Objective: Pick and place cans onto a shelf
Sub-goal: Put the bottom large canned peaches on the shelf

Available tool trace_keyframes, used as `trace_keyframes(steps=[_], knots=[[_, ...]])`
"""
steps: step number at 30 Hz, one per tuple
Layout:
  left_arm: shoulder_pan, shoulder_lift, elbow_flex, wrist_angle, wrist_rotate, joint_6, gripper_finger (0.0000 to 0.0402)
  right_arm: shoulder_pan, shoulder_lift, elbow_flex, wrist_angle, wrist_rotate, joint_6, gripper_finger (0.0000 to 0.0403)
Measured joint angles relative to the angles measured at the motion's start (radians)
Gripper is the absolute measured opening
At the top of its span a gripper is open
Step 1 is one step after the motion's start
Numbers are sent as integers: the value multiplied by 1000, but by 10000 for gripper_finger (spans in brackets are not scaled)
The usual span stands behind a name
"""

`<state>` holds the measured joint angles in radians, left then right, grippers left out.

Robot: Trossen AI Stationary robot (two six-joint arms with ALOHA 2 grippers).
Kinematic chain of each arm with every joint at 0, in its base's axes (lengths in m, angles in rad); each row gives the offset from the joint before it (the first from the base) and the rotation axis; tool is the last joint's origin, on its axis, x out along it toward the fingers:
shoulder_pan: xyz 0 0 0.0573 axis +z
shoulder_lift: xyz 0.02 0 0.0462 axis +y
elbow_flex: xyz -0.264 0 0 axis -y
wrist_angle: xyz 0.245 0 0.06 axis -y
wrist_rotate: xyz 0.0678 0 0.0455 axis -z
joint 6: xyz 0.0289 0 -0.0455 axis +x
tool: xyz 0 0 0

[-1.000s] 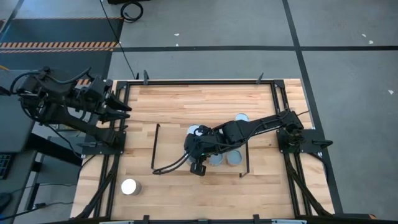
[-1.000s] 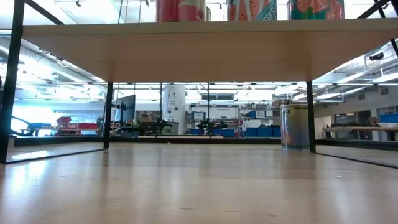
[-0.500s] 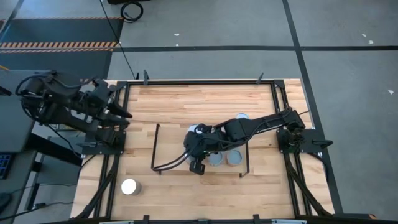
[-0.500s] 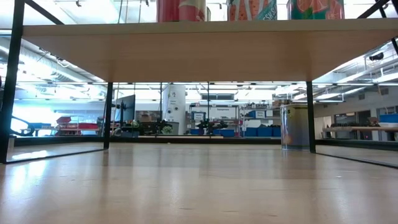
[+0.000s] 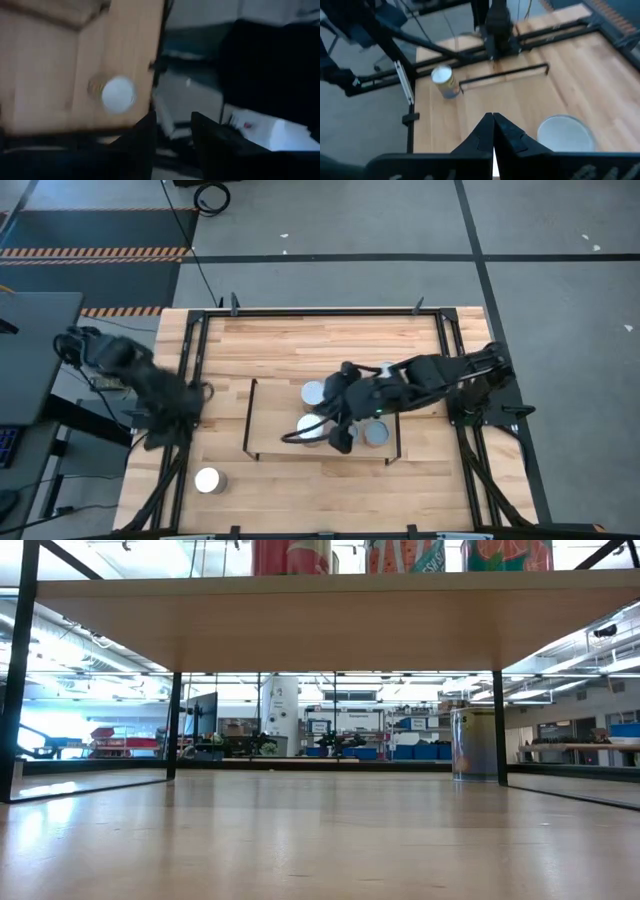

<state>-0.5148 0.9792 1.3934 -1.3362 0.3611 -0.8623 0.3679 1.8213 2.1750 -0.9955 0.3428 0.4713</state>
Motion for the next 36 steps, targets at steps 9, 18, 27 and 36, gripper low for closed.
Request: trace_keyframes(steps=[9, 18, 27, 36], knots=[[-249, -4, -314, 331, -40, -222, 209, 32, -56, 0, -1, 135, 5, 38], [-358, 110, -490, 552, 202, -252, 320, 32, -58, 0, -2, 137, 42, 114], [-460, 202, -488, 459, 26, -153, 311, 31, -57, 0, -7, 164, 9, 157], [-473, 272, -488, 409, -48, -143, 301, 30, -56, 0, -9, 173, -6, 169]])
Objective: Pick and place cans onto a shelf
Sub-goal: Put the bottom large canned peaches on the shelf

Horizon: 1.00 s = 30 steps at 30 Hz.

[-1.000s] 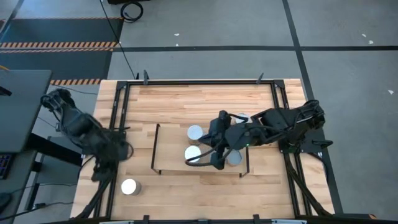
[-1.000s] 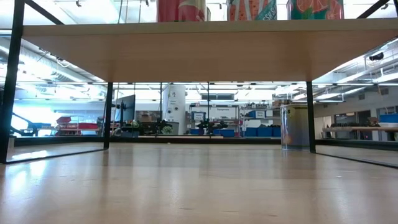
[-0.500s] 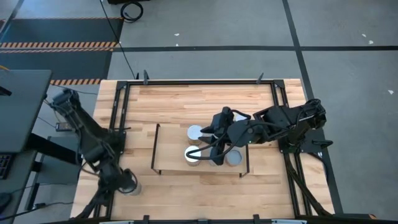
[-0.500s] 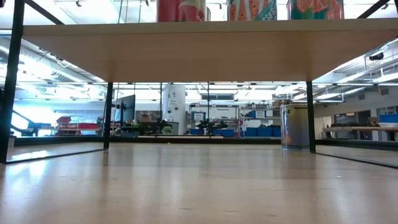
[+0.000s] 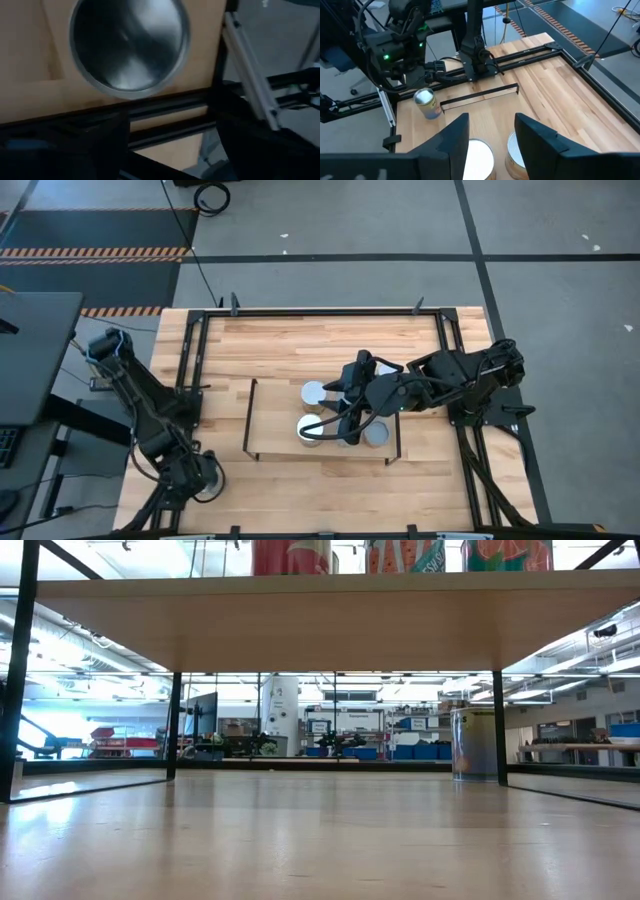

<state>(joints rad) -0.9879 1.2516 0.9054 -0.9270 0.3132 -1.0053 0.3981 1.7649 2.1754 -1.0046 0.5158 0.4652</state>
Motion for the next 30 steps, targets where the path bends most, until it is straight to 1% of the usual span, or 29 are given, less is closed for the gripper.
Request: trace_keyframes(steps=[2, 5, 10, 12, 14, 16, 18, 20, 22, 27, 30], knots=[[-4, 6, 0, -15, -34, 3, 305, 0, 0, 0, 0, 0, -5, 176], [-1, 5, 1, -27, -39, -1, 303, 0, 0, 0, -1, 0, 1, 184], [-16, 2, 8, -106, -74, -117, 259, 0, 0, 0, -1, 0, 11, 188], [-50, 1, 51, -108, -126, -163, 244, 0, 0, 0, -1, 0, 23, 188], [-89, 3, 105, -112, -207, -204, 236, 0, 0, 0, -1, 0, 30, 188], [-116, 16, 141, -152, -288, -241, 233, 0, 0, 0, -1, 0, 32, 188], [-123, 31, 147, -164, -324, -247, 234, 0, 0, 0, -1, 2, 32, 188], [-126, 48, 147, -169, -324, -229, 245, 0, 0, 0, -1, 13, 31, 188], [-127, 62, 147, -166, -310, -204, 265, -3, 0, 0, -1, 18, 31, 188], [-127, 76, 147, -171, -272, -186, 333, -5, 0, 0, -1, 18, 31, 188], [-127, 85, 147, -166, -307, -114, 353, -5, 0, 0, -1, 18, 31, 188]])
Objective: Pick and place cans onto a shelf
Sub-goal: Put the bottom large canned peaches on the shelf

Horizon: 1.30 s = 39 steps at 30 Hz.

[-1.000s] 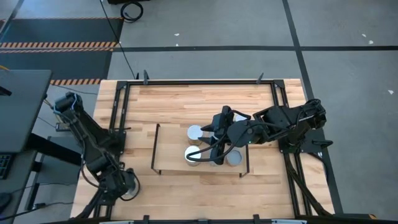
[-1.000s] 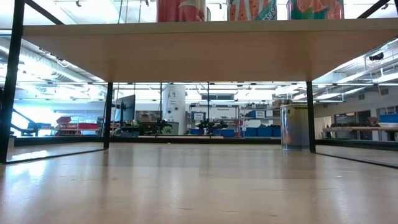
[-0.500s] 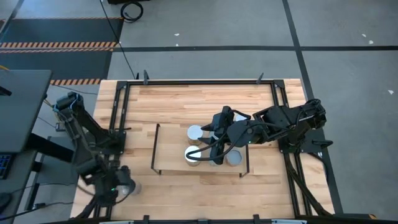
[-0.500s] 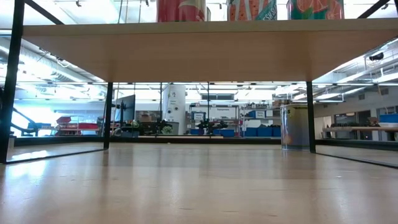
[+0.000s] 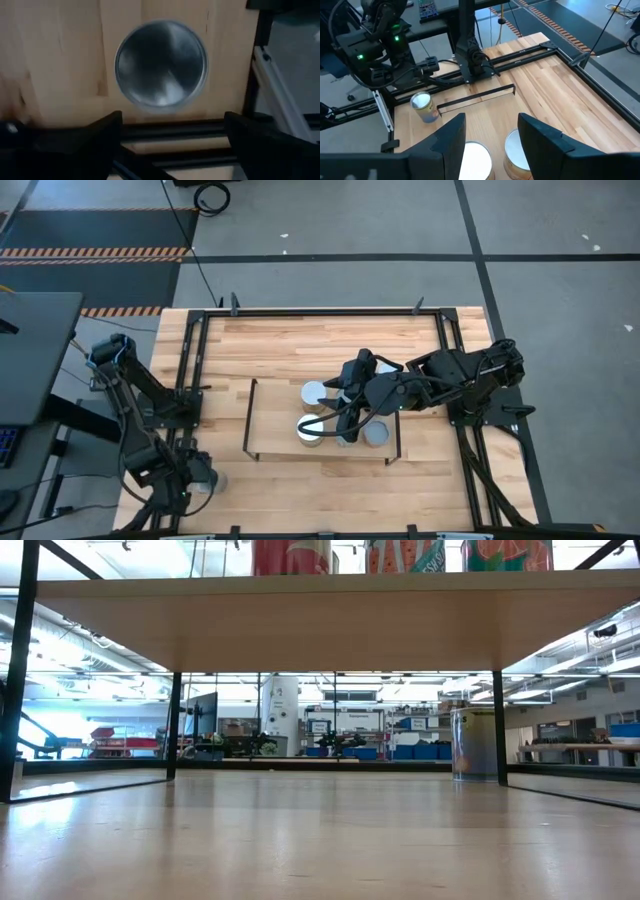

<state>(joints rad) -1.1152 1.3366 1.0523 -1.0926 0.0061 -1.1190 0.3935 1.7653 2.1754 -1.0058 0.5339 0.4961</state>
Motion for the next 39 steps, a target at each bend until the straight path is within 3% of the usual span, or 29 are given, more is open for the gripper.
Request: trace_keyframes(steps=[10, 18, 27, 31, 39], knots=[[6, 87, -30, -5, -21, 105, 357, 9, 0, 0, 1, -2, 6, 188], [15, 113, -29, 95, -198, 217, 357, 12, 0, 0, 1, -12, 6, 188], [32, 170, -29, 158, -213, 241, 357, 12, 0, 0, 0, -58, 7, 188], [37, 170, -29, 133, -165, 251, 354, 12, 0, 0, 0, -61, 7, 188], [45, 166, -28, 97, -152, 267, 313, 12, 0, 0, 1, -86, 0, 188]])
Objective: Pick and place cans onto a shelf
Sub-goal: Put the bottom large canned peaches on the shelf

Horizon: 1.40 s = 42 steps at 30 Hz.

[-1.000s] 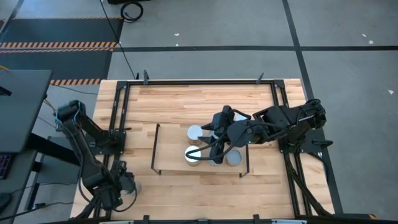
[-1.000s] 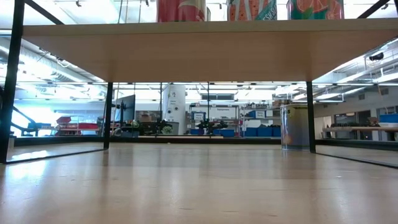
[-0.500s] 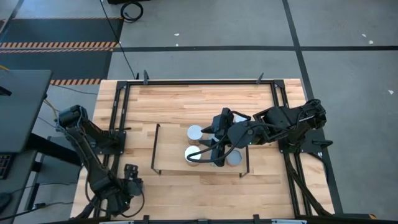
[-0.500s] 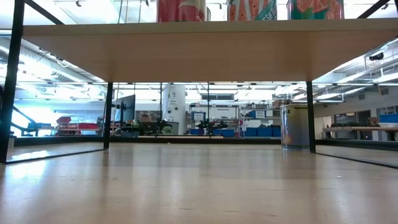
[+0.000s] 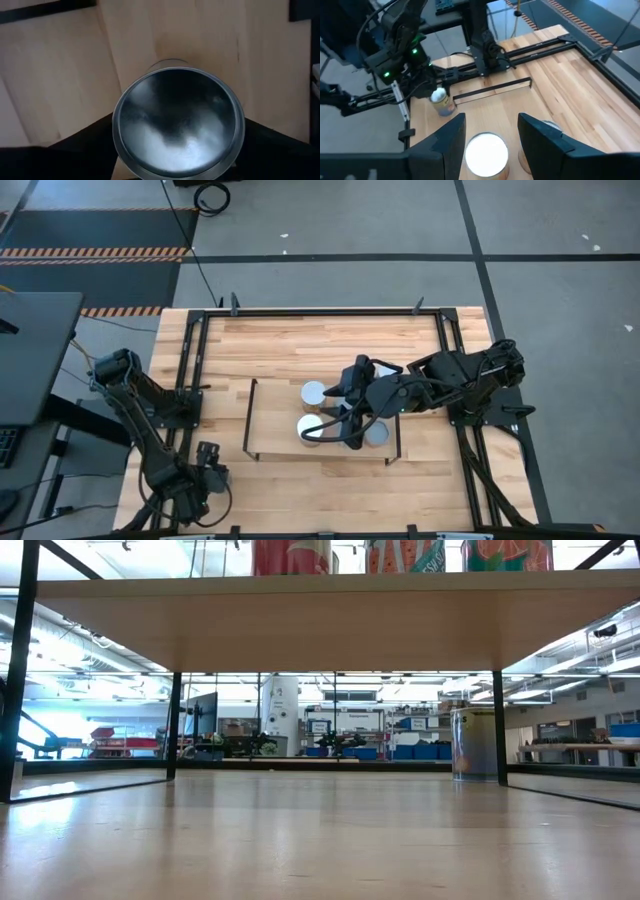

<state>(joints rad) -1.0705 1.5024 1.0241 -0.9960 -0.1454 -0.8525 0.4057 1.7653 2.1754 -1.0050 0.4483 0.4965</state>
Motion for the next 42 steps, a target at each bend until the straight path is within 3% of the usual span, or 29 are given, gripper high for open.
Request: trace_keyframes(steps=[5, 11, 15, 19, 22, 24, 27, 32, 36, 42], knots=[[3, -34, 107, -130, -17, -22, 313, 0, -4, 0, 0, -42, -7, 188], [10, -122, 398, -370, -72, 23, 313, 0, -15, 0, 0, -94, -37, 188], [51, -187, 603, -430, -89, 4, 313, -8, -16, 0, 0, -110, -47, 188], [147, -224, 779, -496, -237, 24, 313, -18, -16, 0, 0, -110, -58, 187], [305, -211, 922, -575, -269, 143, 313, -36, -17, 0, 0, -113, -47, 187], [442, -185, 1006, -574, -220, 250, 313, -53, -31, -1, -5, -137, -45, 187], [641, -130, 1097, -575, -63, 399, 313, -92, -71, -1, -5, -162, -43, 187], [868, -39, 1130, -576, 75, 616, 313, -153, -115, 1, -11, -162, -50, 187], [958, 35, 1129, -575, 115, 683, 313, -178, -147, 1, -54, -163, -53, 187], [985, 98, 1128, -575, 150, 710, 313, -200, -163, 0, -172, -163, -73, 187]])
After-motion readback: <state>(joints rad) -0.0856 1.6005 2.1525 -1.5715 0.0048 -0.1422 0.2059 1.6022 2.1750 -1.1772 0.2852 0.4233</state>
